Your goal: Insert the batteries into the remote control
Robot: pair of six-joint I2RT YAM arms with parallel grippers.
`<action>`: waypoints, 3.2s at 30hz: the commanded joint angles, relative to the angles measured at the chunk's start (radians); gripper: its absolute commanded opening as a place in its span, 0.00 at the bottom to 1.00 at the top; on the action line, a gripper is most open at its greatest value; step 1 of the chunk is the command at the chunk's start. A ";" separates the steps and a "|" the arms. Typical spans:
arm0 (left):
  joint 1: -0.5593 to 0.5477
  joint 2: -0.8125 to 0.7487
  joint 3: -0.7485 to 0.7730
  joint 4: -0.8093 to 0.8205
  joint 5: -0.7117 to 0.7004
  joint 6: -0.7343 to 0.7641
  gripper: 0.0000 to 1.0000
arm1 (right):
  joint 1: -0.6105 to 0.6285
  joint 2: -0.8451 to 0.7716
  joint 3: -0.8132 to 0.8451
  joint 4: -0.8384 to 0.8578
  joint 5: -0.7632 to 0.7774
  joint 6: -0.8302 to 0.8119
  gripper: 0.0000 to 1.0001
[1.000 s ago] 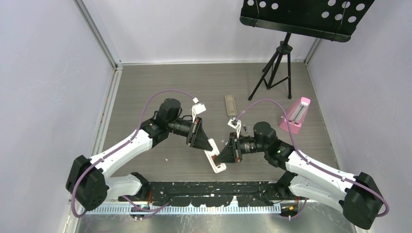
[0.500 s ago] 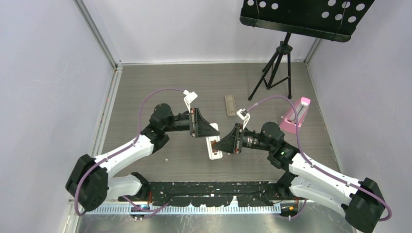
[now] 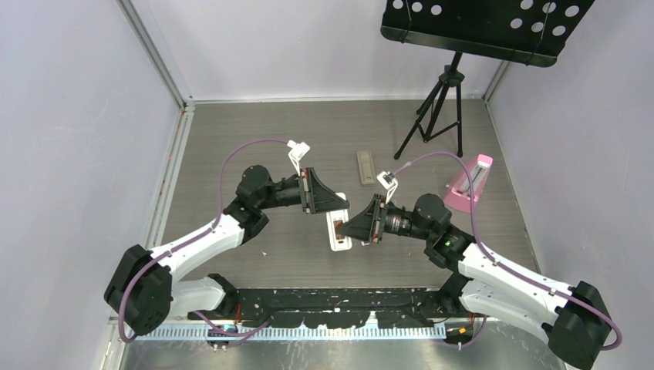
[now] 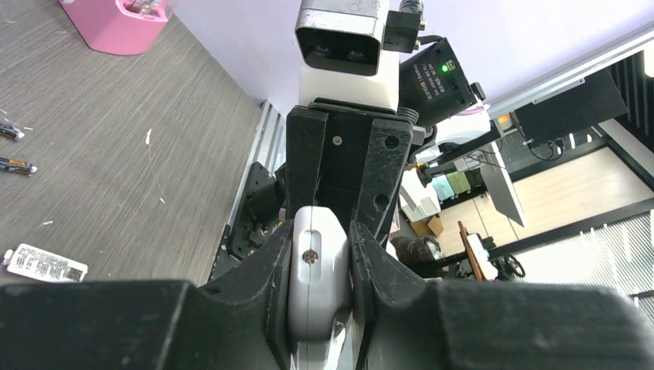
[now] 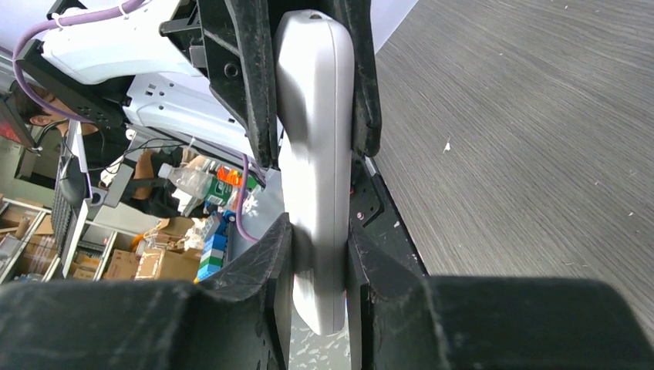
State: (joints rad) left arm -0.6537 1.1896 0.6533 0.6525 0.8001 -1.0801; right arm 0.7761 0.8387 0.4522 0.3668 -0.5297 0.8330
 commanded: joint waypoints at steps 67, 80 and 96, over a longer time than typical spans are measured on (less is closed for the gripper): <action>-0.003 -0.153 -0.046 -0.435 -0.306 0.605 0.00 | -0.173 0.844 0.522 -0.809 0.841 -0.279 0.10; -0.004 -0.066 -0.045 -0.391 -0.406 0.409 0.00 | 0.049 0.424 0.318 -0.509 0.964 -0.270 0.09; -0.003 0.001 0.039 -0.570 -0.478 0.202 0.00 | 0.352 0.267 0.144 -0.028 0.983 -0.286 0.12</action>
State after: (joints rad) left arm -0.6544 1.1923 0.6289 0.1234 0.3367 -0.8291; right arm 1.1069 1.1381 0.6315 0.1570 0.4393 0.5507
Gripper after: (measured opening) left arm 0.264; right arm 0.148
